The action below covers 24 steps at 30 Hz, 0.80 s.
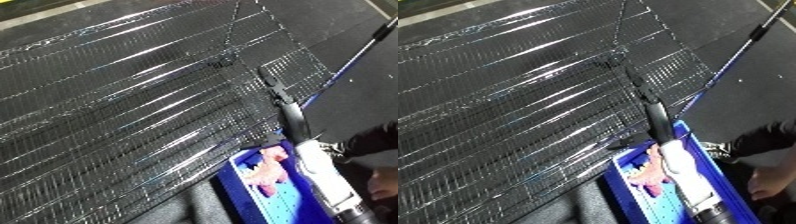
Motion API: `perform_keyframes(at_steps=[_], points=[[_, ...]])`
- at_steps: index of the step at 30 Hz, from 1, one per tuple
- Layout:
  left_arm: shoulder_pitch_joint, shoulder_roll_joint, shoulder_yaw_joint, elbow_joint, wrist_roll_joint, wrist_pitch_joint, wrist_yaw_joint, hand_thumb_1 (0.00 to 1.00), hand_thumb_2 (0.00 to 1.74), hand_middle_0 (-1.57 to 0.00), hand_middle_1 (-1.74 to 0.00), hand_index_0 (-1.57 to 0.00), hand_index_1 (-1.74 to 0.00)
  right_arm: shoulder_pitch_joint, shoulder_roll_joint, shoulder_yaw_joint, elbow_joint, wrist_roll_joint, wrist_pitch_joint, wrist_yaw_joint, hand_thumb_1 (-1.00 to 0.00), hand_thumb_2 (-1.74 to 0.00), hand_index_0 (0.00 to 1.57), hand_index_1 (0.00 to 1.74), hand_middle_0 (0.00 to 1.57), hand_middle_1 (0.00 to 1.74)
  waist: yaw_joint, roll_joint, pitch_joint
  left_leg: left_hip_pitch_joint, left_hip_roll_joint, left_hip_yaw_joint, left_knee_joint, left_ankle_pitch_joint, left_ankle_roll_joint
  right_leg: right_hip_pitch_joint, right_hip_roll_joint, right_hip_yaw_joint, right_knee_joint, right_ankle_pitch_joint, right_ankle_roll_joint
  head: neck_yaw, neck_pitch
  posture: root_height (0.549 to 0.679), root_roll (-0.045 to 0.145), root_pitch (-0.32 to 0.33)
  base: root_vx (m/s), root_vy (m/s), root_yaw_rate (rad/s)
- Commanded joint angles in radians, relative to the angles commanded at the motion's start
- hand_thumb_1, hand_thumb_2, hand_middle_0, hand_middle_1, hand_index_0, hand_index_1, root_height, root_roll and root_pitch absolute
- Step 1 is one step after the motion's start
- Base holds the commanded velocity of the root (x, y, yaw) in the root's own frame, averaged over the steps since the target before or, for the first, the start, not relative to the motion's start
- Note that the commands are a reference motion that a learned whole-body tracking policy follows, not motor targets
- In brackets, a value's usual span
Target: Pick up the object and place it into the box
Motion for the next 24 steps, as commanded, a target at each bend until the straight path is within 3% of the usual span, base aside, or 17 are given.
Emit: perform_keyframes(at_steps=[6,12,24], points=[[-0.02,0.001,0.004,-0.005,0.008,-0.006,0.012,1.0,1.74,-1.57,-1.74,-1.57,-1.74,-0.038,-0.001,0.077,0.003,-0.017,0.009,0.019,0.0,0.0,0.0,0.0,0.0,0.0,0.03,-0.01,0.007,-0.005,-0.003,-0.012,0.002,0.0,0.0009,-0.003,-0.0041,-0.008,0.011,-0.003,0.0005,-0.168,-0.03,0.642,0.043,-0.185,0.011,0.007,0.064],[-0.05,0.005,0.002,-0.015,0.017,-0.01,0.025,1.0,1.74,-1.57,-1.74,-1.57,-1.74,-0.07,-0.017,0.13,0.005,-0.037,0.016,0.03,0.0,0.0,0.0,0.0,0.0,0.0,0.054,-0.025,0.023,-0.016,-0.006,-0.026,0.017,-0.005,0.0035,-0.014,-0.0046,-0.015,0.03,-0.007,0.0003,-0.283,-0.044,0.64,0.04,-0.185,0.014,0.001,0.046],[-0.099,0.007,0.029,-0.044,0.021,-0.029,0.068,1.0,1.74,-1.57,-1.74,-1.57,-1.74,-0.109,-0.016,0.185,0.019,-0.088,0.02,0.028,0.0,0.0,0.0,0.0,0.0,0.0,0.082,-0.029,0.033,-0.021,-0.011,-0.039,0.021,-0.013,0.0103,-0.026,-0.0122,-0.023,0.05,-0.015,0.0044,-0.362,-0.041,0.638,0.039,-0.178,0.015,0.007,0.026]])
